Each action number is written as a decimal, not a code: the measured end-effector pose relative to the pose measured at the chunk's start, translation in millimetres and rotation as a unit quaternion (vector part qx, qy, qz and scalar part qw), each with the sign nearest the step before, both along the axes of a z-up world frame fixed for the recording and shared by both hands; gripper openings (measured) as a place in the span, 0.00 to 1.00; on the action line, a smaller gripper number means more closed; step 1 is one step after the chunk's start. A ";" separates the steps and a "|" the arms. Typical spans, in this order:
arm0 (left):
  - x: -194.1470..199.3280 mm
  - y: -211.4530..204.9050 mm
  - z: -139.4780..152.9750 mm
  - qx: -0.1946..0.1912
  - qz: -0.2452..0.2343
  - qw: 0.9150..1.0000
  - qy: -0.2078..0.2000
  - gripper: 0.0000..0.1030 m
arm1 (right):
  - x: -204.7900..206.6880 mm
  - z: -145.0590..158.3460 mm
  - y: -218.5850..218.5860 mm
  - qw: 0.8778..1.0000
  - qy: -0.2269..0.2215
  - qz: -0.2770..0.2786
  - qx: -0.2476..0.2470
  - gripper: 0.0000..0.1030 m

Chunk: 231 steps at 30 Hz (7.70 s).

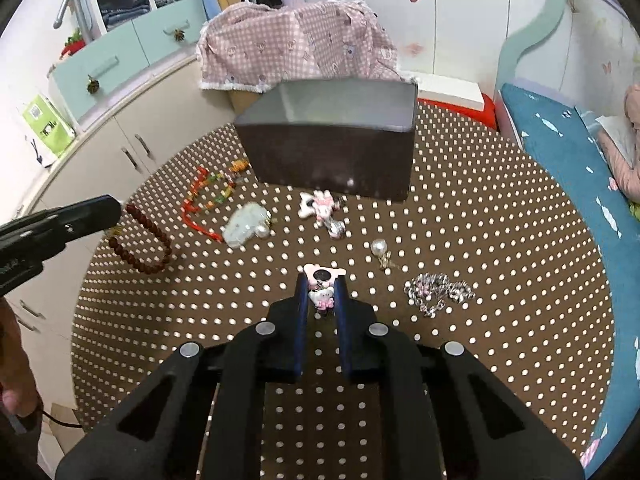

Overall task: Organize jewelry
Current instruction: 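Carry both items into the grey box and open both tools, then withdraw both tools back over the remaining jewelry, then grasp the red string bracelet with the left tool while the right tool grasps the silver chain, then carry both items into the grey box and open both tools, then withdraw both tools back over the table, then grasp the white jade pendant with the left tool while the right tool grasps a pearl earring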

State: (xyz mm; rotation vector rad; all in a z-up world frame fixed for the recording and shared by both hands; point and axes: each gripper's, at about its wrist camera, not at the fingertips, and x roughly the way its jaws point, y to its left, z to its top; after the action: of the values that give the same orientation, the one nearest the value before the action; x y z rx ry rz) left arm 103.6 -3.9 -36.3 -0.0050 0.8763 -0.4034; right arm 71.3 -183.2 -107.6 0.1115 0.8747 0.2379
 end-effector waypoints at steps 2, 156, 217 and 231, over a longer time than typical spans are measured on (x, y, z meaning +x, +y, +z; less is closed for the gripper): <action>1.0 -0.6 6.5 -0.014 -0.007 1.000 0.002 0.08 | -1.5 13.1 -2.0 1.000 -0.009 0.001 0.013 0.11; 140.3 -62.5 44.2 0.002 -0.014 0.999 -0.032 0.87 | 115.7 56.2 -57.2 0.997 -0.021 -0.072 0.033 0.93; 75.7 -42.4 -99.1 0.124 -0.021 0.992 0.026 0.88 | 21.3 -8.0 -35.1 0.996 0.012 -0.075 -0.038 0.88; 90.3 -36.1 -93.9 0.086 -0.038 0.995 0.032 0.23 | 41.0 -17.4 -24.2 0.998 0.017 -0.048 -0.047 0.61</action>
State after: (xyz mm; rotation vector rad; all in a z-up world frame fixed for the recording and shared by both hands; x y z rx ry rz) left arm 193.9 -40.0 -130.1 0.1753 0.9751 -0.3994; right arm 112.3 -207.4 -125.0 0.0706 0.9107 0.1061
